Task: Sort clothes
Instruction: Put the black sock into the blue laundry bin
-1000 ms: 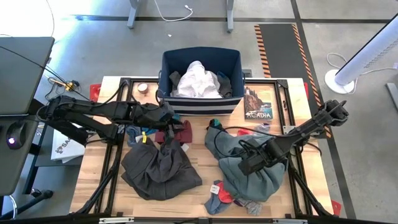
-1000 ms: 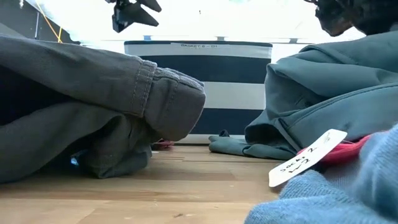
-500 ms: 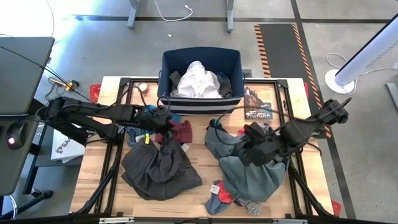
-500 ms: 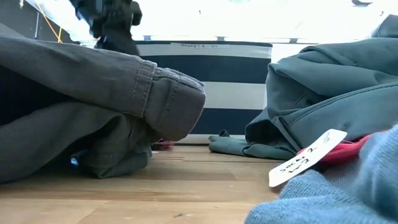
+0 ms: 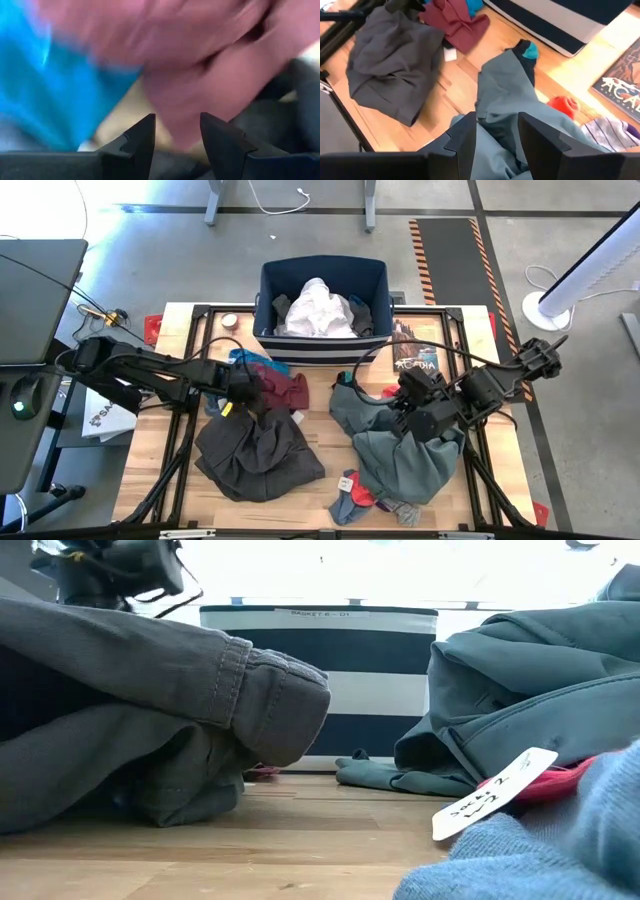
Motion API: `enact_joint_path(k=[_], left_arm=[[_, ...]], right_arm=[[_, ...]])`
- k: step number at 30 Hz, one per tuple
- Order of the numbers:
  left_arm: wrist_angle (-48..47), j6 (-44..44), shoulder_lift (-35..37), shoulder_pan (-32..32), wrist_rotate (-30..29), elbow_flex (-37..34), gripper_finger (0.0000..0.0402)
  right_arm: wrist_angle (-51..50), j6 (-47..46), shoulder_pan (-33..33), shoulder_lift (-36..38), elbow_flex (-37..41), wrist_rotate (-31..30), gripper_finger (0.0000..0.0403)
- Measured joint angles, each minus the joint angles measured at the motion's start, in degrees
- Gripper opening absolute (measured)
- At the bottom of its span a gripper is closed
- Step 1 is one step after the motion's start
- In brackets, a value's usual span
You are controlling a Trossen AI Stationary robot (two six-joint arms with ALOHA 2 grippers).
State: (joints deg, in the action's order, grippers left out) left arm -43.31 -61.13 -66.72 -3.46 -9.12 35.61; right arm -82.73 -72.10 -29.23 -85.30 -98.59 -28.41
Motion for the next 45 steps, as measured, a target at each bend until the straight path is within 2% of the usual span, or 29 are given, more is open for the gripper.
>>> enact_joint_path(k=[4, 11, 18, 22, 26, 29, 31, 33, 35, 45], left_arm=[[-0.72, -6.05, 0.02, -1.5, -0.35, -1.54, 0.0152], [1.74, -6.19, 0.02, -1.43, -0.95, -3.1, 0.0152], [10.05, -0.12, -0.59, -1.38, -1.73, -2.96, 0.0152], [8.69, -0.55, -3.19, 0.07, -3.3, -3.01, 0.0152], [10.64, 3.18, -7.13, 1.97, -2.93, -3.01, 0.0151], [11.94, 4.81, -9.3, 2.87, -1.81, -2.96, 0.0134], [11.97, 5.06, -9.43, 2.99, -1.42, -2.63, 0.0099], [11.76, 5.96, -8.38, 2.45, -1.72, -2.37, 0.0044], [11.71, 6.39, -6.1, 1.59, -3.38, -1.69, 0.0015], [4.37, 6.41, 11.2, 0.65, -11.97, 3.15, 0.0004]], right_arm=[[-1.08, 0.11, 0.25, 0.0, 0.0, -0.04, 0.0142], [-3.25, 1.62, 2.29, 0.0, 0.07, -0.24, 0.0142], [-3.24, 4.77, 4.38, 0.0, 0.07, 0.01, 0.0142], [-3.23, 5.56, 5.31, 0.0, 0.07, 0.89, 0.0142], [-3.2, 6.6, 6.04, 0.0, 0.08, 1.6, 0.0142], [-3.2, 6.66, 6.52, 0.0, 0.09, 2.05, 0.0142], [-3.2, 6.62, 6.63, 0.0, 0.09, 2.12, 0.0142], [-3.23, 6.62, 6.64, 0.0, 0.09, 2.12, 0.0142], [-3.23, 6.62, 6.63, 0.0, 0.09, 2.15, 0.0142], [-3.25, 6.61, 6.6, 0.0, 0.09, 2.17, 0.0142]])
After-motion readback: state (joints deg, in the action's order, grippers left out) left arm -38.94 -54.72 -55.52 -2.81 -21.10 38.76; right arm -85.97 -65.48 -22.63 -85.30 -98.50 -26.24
